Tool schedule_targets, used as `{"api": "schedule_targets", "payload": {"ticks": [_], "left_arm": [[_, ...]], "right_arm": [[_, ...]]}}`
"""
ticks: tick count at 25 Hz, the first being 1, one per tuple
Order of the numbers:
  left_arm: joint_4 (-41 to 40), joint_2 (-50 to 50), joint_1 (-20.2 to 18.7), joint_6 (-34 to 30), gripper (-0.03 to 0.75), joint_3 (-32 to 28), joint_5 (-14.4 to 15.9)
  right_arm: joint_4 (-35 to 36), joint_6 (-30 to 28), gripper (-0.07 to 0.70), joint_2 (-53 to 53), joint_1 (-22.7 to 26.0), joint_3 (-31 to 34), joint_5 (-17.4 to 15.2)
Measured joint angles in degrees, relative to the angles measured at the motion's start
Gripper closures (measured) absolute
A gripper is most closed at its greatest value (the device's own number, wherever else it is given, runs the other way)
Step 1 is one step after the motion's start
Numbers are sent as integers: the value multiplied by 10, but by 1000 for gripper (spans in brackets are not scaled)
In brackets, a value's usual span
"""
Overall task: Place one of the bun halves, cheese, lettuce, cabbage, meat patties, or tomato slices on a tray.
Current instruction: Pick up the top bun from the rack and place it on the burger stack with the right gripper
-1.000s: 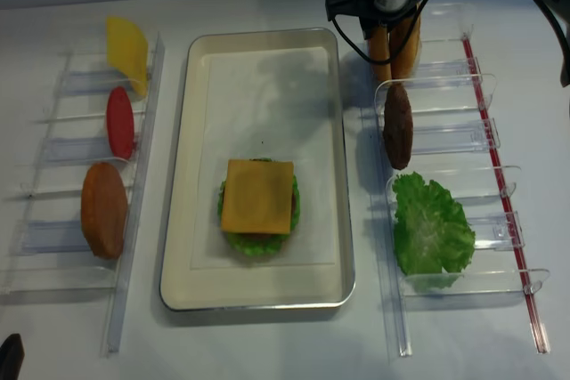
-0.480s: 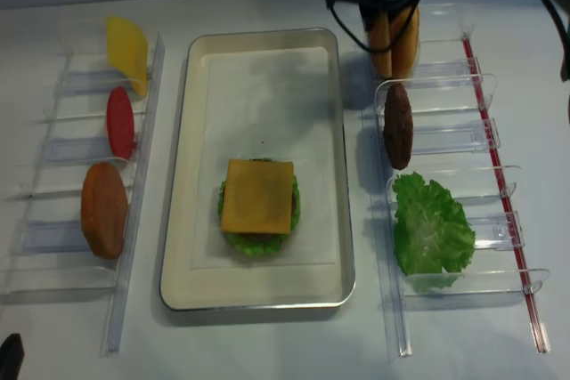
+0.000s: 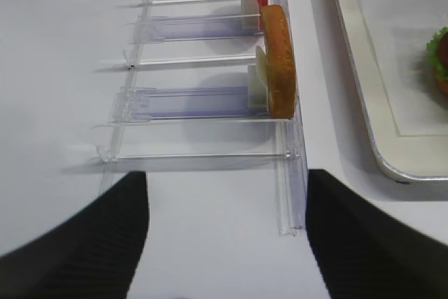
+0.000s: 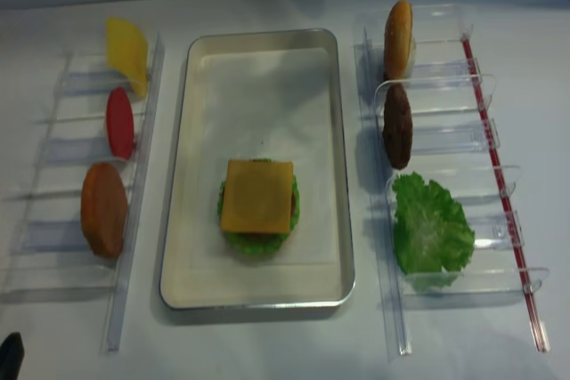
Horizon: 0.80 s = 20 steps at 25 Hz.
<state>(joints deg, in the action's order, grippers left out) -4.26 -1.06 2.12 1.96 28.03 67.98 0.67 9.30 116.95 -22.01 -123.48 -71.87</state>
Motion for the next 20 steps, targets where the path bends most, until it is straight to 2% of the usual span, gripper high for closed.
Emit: {"api": "schedule_targets", "payload": {"ticks": [4,8,17,20], "left_arm": [[0,0,0,0,234,0,0],[0,0,0,0,237,0,0],[0,0,0,0,238,0,0],[0,0,0,0,238,0,0]], "right_arm": [[51,-35,351,-48,0,41,-1],[89,-66,351,-137,0,153,-1],[108,-122,351,-388,0,410,-1],[124,-135,351,-472,0,486,27]]}}
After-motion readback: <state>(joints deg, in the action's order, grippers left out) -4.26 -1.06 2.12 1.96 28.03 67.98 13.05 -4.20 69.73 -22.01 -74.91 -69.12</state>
